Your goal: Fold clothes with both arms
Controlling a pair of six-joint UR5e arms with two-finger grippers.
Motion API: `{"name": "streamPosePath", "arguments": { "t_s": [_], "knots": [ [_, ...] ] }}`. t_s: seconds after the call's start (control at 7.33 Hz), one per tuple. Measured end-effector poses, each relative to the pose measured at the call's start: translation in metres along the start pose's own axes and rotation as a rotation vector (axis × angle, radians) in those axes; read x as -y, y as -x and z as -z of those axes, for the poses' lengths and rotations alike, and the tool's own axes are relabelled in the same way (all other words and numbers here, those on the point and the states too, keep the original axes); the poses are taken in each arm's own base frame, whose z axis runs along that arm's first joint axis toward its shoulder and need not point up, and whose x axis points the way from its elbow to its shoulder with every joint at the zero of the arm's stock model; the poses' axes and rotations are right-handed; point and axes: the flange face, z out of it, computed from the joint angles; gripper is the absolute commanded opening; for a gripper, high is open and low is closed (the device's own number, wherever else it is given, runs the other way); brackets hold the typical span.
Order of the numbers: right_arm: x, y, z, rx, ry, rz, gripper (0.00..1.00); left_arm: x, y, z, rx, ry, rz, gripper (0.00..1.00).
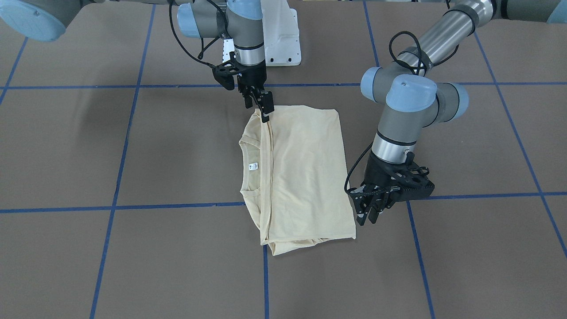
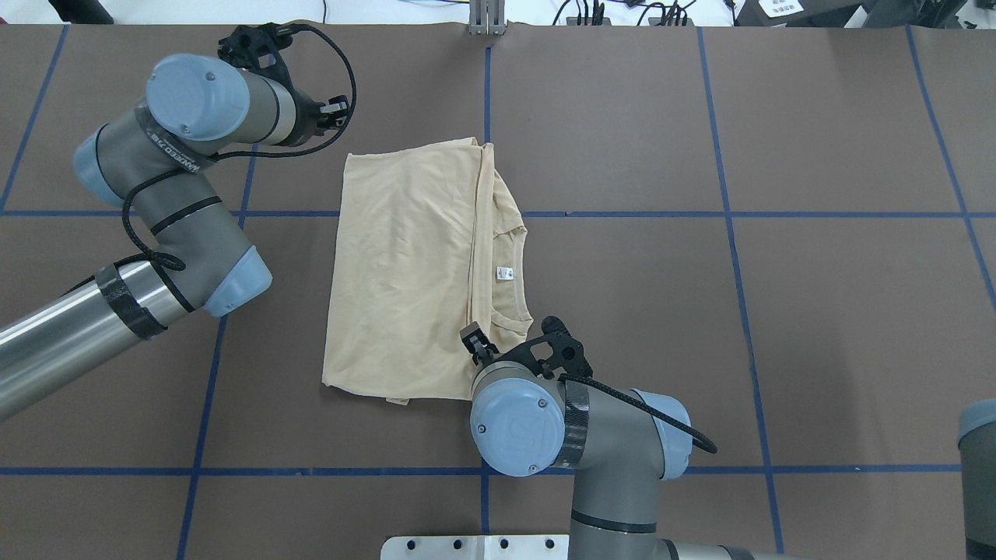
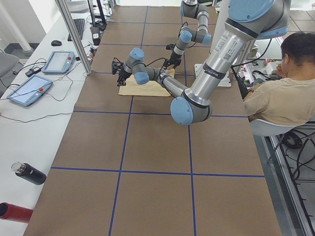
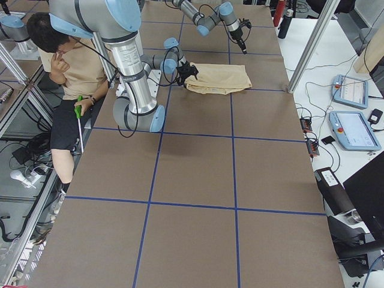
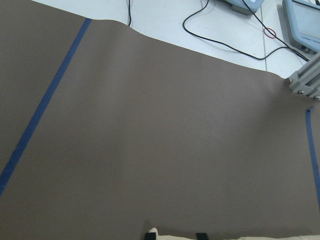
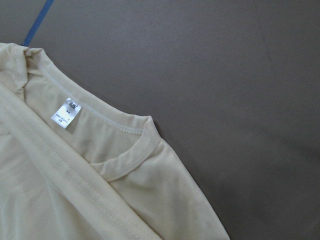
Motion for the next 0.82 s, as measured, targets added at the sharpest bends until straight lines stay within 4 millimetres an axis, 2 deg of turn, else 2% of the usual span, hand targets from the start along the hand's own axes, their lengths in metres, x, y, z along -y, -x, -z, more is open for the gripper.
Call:
{"name": "streamPosePath", "arguments": {
  "t_s": [0.27, 0.41, 0.55, 0.82],
  "knots": [
    [-0.005, 0.001, -0.007, -0.010, -0.007, 0.003, 0.97, -0.001, 0.000, 0.000, 0.000, 0.001, 0.000, 0.39],
    [-0.008, 0.003, -0.009, -0.014, -0.008, 0.003, 0.45, -0.001, -0.001, 0.000, -0.001, 0.001, 0.000, 0.39],
    [-0.010, 0.004, -0.010, -0.015, -0.007, 0.002, 0.00, -0.001, -0.001, 0.000, -0.001, 0.001, 0.000, 0.39],
    [-0.012, 0.004, -0.007, -0.015, 0.001, 0.010, 0.00, -0.001, -0.002, 0.001, -0.003, 0.001, 0.001, 0.39]
  ]
}}
